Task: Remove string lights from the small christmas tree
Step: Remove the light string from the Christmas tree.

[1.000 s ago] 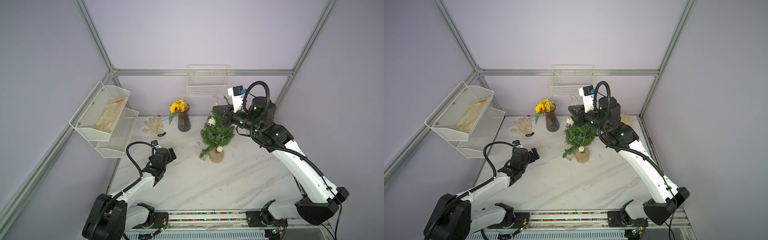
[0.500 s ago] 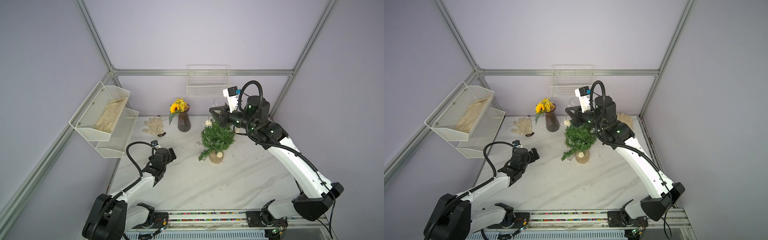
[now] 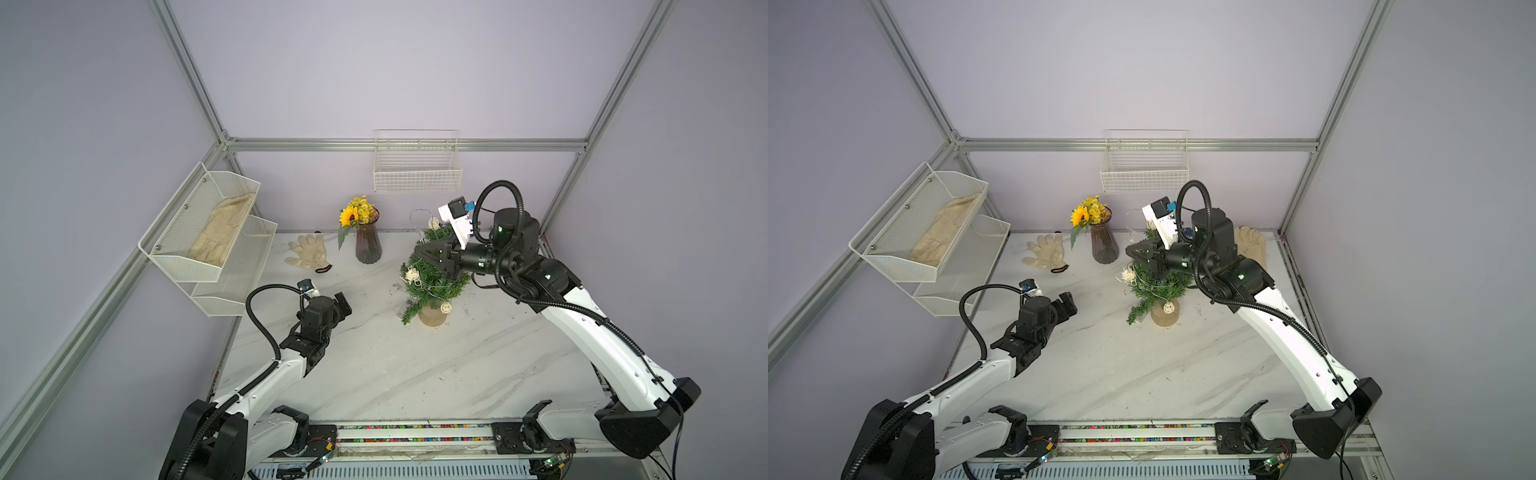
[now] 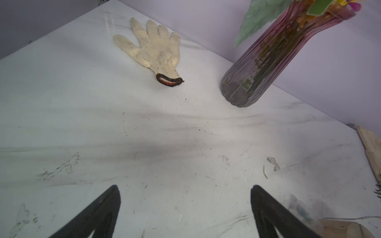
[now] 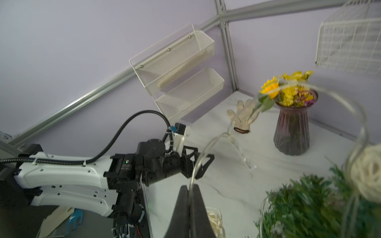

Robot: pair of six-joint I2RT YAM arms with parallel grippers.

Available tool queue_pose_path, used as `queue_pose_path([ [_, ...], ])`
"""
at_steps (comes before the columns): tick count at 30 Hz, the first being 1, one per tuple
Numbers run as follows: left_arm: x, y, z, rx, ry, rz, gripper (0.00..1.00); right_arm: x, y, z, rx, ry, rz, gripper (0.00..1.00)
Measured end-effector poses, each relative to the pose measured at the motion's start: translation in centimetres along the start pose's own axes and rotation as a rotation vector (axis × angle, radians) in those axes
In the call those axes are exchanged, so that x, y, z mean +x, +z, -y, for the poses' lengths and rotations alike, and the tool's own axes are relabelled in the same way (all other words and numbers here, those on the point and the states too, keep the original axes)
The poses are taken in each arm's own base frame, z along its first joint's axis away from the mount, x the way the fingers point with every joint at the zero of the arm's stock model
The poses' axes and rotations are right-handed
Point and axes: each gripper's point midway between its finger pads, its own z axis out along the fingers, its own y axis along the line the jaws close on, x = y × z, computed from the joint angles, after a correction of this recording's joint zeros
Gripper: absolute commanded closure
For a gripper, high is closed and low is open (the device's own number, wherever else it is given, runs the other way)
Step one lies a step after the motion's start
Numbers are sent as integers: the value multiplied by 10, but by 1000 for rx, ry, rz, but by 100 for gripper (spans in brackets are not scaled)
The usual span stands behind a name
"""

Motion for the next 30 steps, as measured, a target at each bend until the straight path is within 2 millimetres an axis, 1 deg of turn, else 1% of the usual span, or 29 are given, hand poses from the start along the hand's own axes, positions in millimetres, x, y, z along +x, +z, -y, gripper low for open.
queue_pose_path([
  [2, 2, -1, 6, 16, 2, -41, 7, 28, -2, 7, 19, 25, -40, 100],
  [4, -4, -3, 18, 47, 4, -74, 9, 57, -2, 17, 49, 52, -85, 100],
  [6, -18, -7, 36, 93, 0, -81, 10, 80, -2, 26, 76, 74, -122, 100],
  [9, -51, -18, 71, 202, -15, -65, 14, 108, -6, 36, 115, 93, -156, 100],
  [11, -71, -30, 95, 290, -21, -54, 16, 117, -13, 37, 133, 94, -154, 100],
  [13, -92, -43, 122, 396, -25, -47, 19, 120, -21, 36, 151, 87, -125, 100],
  [15, -103, -54, 146, 497, -22, -60, 23, 118, -30, 34, 166, 75, -72, 100],
  [17, -108, -63, 168, 600, -14, -84, 29, 114, -38, 32, 176, 68, -15, 100],
  [20, -102, -74, 199, 737, 12, -144, 37, 109, -44, 31, 181, 66, 49, 100],
  [22, -91, -80, 218, 813, 36, -200, 41, 106, -43, 33, 183, 71, 71, 100],
  [25, -70, -90, 238, 894, 80, -268, 46, 107, -38, 37, 185, 86, 84, 100],
  [27, -55, -101, 251, 946, 115, -307, 48, 107, -36, 39, 181, 95, 94, 100],
  [30, -40, -118, 266, 1013, 160, -340, 51, 107, -34, 40, 179, 104, 102, 100],
])
